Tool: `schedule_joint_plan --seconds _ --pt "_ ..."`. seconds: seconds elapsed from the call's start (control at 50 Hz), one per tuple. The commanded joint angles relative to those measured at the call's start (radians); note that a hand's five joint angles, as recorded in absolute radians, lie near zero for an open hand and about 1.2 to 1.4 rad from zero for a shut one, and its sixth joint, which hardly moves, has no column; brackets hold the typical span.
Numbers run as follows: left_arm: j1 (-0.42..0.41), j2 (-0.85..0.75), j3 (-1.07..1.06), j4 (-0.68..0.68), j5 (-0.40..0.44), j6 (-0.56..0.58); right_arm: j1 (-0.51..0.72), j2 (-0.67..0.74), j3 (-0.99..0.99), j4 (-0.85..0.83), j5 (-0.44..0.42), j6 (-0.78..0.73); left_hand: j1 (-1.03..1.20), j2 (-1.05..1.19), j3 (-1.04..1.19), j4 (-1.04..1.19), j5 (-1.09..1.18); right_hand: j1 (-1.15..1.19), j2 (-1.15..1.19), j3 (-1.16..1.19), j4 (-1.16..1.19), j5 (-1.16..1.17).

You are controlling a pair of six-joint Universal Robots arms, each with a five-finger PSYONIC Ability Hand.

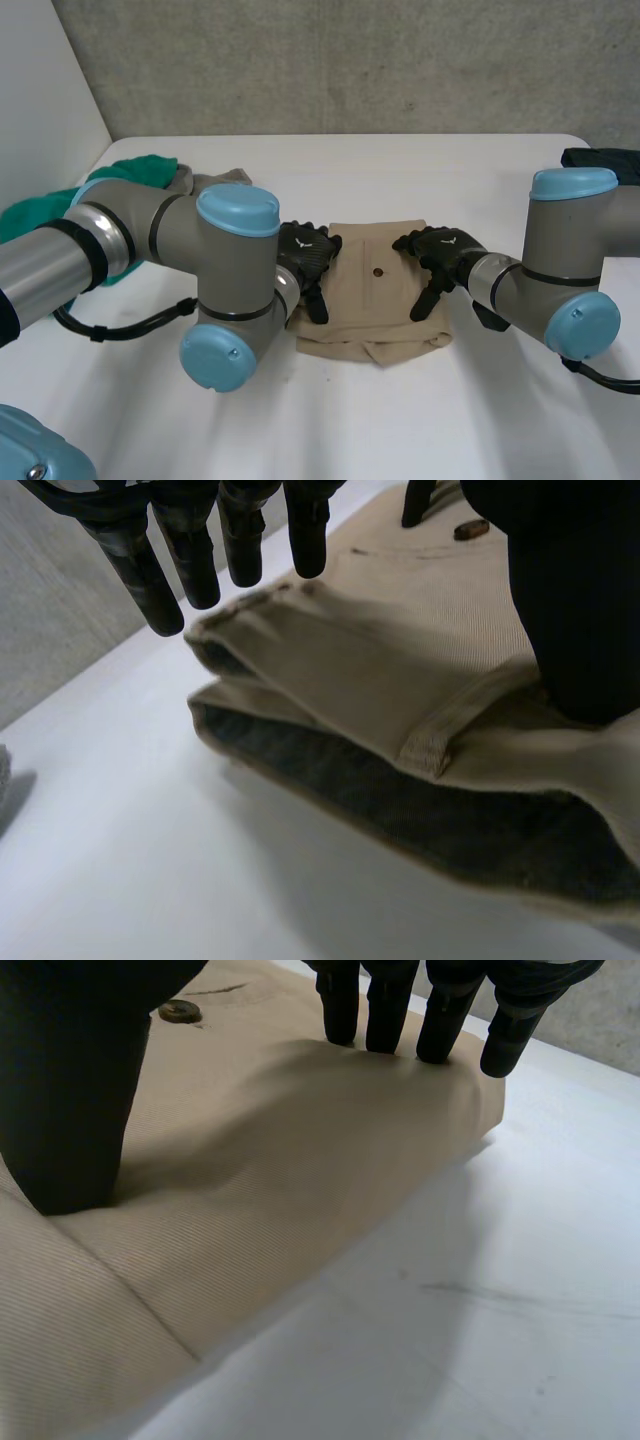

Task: Fold the laundry.

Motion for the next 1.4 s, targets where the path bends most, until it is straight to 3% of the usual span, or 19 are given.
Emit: schedule_joint_plan --seconds 0.02,0.12,0.24,0.32,0.34,0.42,0.5,0.64,0.88,1.18,1.36,1.4 --pt "-0.009 0.026 -0.001 -0.008 0.005 0.001 0.014 -0.063 0.017 0.001 0.014 -0.069 0.006 0.003 -0.004 -0.001 -0.020 -0.065 -0.041 -0.032 -0.035 -0.048" --pt "-0.008 0.162 -0.013 0.012 0.013 -0.011 0.009 -0.202 0.091 -0.061 0.013 -0.065 -0.003 -0.006 -0.013 -0.010 -0.029 -0.065 -0.041 -0.032 -0.035 -0.048" --pt "-0.005 0.288 -0.060 0.077 0.068 -0.026 0.007 -0.352 0.292 -0.254 0.014 -0.080 -0.006 -0.009 -0.016 -0.013 -0.032 -0.065 -0.041 -0.032 -0.035 -0.048" --pt "0.027 0.408 -0.128 0.083 0.202 -0.046 0.014 -0.496 0.480 -0.395 0.003 -0.097 0.000 -0.003 -0.010 -0.007 -0.026 -0.065 -0.041 -0.032 -0.035 -0.048" --pt "0.047 0.448 -0.163 0.083 0.270 -0.055 0.014 -0.513 0.557 -0.459 0.000 -0.117 0.003 0.000 -0.007 -0.004 -0.023 -0.065 -0.041 -0.032 -0.035 -0.048" --pt "0.076 0.508 -0.240 0.083 0.446 -0.083 0.024 -0.502 0.707 -0.583 0.000 -0.186 0.021 0.018 0.010 0.014 -0.006 -0.065 -0.041 -0.032 -0.035 -0.048" --pt "0.089 0.540 -0.283 0.081 0.537 -0.111 0.066 -0.483 0.764 -0.642 0.002 -0.244 0.035 0.032 0.025 0.028 0.009 -0.065 -0.041 -0.032 -0.035 -0.048" --pt "0.096 0.543 -0.316 0.083 0.537 -0.123 0.089 -0.343 0.732 -0.668 -0.001 -0.263 0.038 0.035 0.028 0.031 0.012 -0.065 -0.041 -0.032 -0.035 -0.048" --pt "0.101 0.538 -0.343 0.087 0.537 -0.125 0.115 -0.222 0.654 -0.728 0.011 -0.286 0.038 0.035 0.028 0.031 0.012 -0.065 -0.041 -0.032 -0.035 -0.048" --pt "0.103 0.540 -0.346 0.089 0.537 -0.128 0.121 -0.159 0.562 -0.742 0.011 -0.293 0.041 0.038 0.031 0.034 0.015 0.483 0.506 0.515 0.512 0.499" --pt "0.103 0.543 -0.355 0.089 0.537 -0.128 0.123 -0.153 0.508 -0.733 0.010 -0.276 0.041 0.038 0.031 0.034 0.015 0.500 0.524 0.533 0.530 0.517" --pt "0.103 0.543 -0.355 0.089 0.537 -0.128 0.123 -0.142 0.492 -0.731 0.010 -0.273 0.041 0.038 0.031 0.034 0.015 0.643 0.666 0.676 0.673 0.660"
